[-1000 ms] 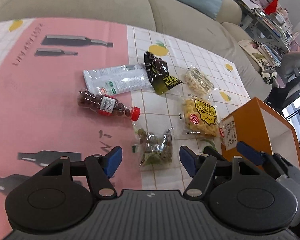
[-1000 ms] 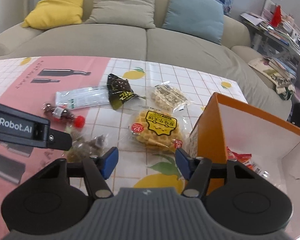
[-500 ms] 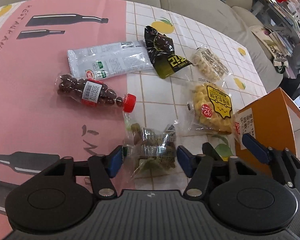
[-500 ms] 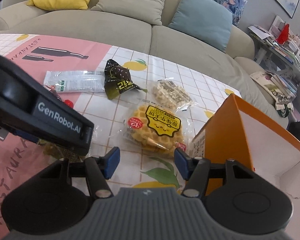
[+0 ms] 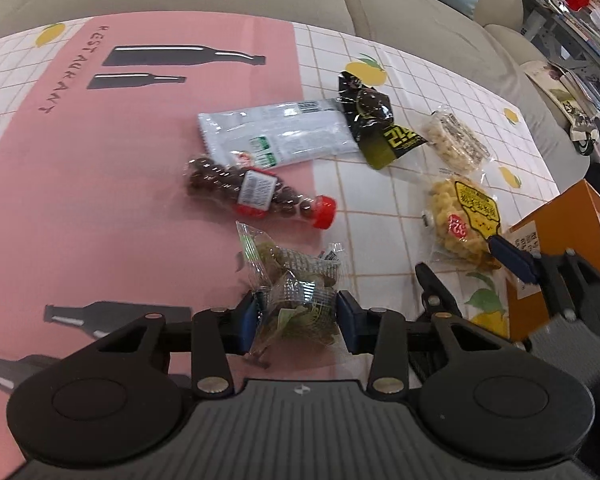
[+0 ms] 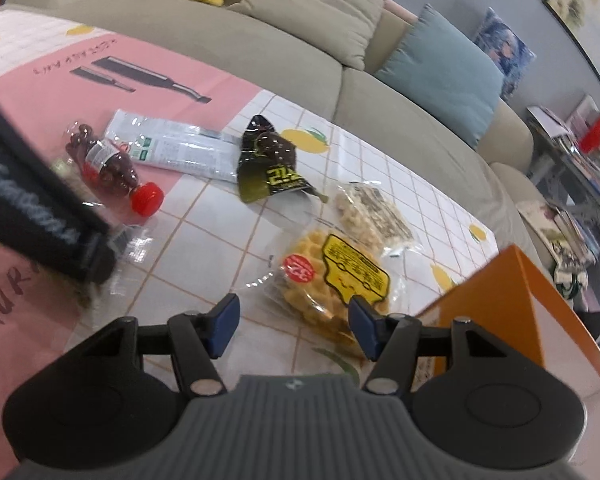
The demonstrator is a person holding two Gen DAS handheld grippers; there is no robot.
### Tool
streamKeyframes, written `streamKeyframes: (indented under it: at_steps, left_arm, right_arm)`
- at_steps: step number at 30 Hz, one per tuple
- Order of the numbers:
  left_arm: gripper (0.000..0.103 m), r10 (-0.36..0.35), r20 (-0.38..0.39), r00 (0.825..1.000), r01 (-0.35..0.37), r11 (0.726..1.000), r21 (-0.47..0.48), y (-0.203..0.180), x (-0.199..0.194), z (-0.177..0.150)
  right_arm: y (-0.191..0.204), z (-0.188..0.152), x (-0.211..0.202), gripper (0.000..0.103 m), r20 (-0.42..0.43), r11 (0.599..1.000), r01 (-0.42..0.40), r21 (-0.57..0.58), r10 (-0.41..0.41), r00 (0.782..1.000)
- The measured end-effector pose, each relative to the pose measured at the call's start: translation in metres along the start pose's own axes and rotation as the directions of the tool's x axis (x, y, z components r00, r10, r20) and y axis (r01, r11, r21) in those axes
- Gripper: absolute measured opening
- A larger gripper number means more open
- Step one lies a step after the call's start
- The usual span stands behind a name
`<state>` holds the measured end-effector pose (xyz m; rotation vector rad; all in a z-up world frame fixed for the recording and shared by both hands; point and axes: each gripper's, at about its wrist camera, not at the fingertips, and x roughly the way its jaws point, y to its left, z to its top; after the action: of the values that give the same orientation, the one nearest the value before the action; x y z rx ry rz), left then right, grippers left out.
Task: Organize snacks
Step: 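Grasp the clear dried-fruit bag with the left tool while the right tool grasps the yellow waffle packet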
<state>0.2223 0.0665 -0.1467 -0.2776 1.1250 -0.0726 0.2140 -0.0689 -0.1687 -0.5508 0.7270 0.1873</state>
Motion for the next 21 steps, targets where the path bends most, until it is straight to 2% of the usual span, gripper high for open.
streamKeyframes:
  at_steps: [3,8,9,10,11,14,21]
  left_arm:
    - [0.046,-0.005,-0.005,1.000,0.005,1.000,-0.016,0.008,-0.004,-0.004]
    - [0.046,0.008,-0.015,1.000,-0.008,1.000,-0.027,0.016,-0.012,-0.013]
    - [0.046,0.010,-0.016,1.000,-0.010,0.999,-0.031,0.018,-0.014,-0.017]
    - [0.046,0.011,-0.017,1.000,-0.012,0.999,-0.033,0.020,-0.017,-0.020]
    - [0.046,0.013,-0.018,1.000,-0.014,0.999,-0.036,0.022,-0.019,-0.023]
    - [0.046,0.023,-0.023,0.999,-0.024,0.999,-0.048,0.028,-0.028,-0.035]
    - [0.046,0.058,-0.049,0.997,-0.060,0.997,-0.040,0.037,-0.048,-0.065]
  right_arm:
    - [0.006,0.002,0.006,0.055,-0.001,0.999,0.008,-0.036,-0.008,1.000]
    - [0.015,0.003,0.004,0.036,0.009,0.994,0.021,-0.103,-0.020,1.000]
    - [0.016,0.002,0.003,0.027,0.008,0.993,0.021,-0.113,-0.020,1.000]
    - [0.017,0.002,0.000,0.012,0.006,0.993,0.016,-0.118,-0.015,1.000]
    - [0.017,0.002,-0.003,0.007,0.000,0.993,0.006,-0.115,-0.006,1.000]
    - [0.016,0.000,-0.020,0.001,-0.010,0.995,-0.067,-0.068,0.066,0.998]
    - [0.041,-0.024,-0.082,0.000,-0.021,0.973,-0.227,-0.035,0.226,0.974]
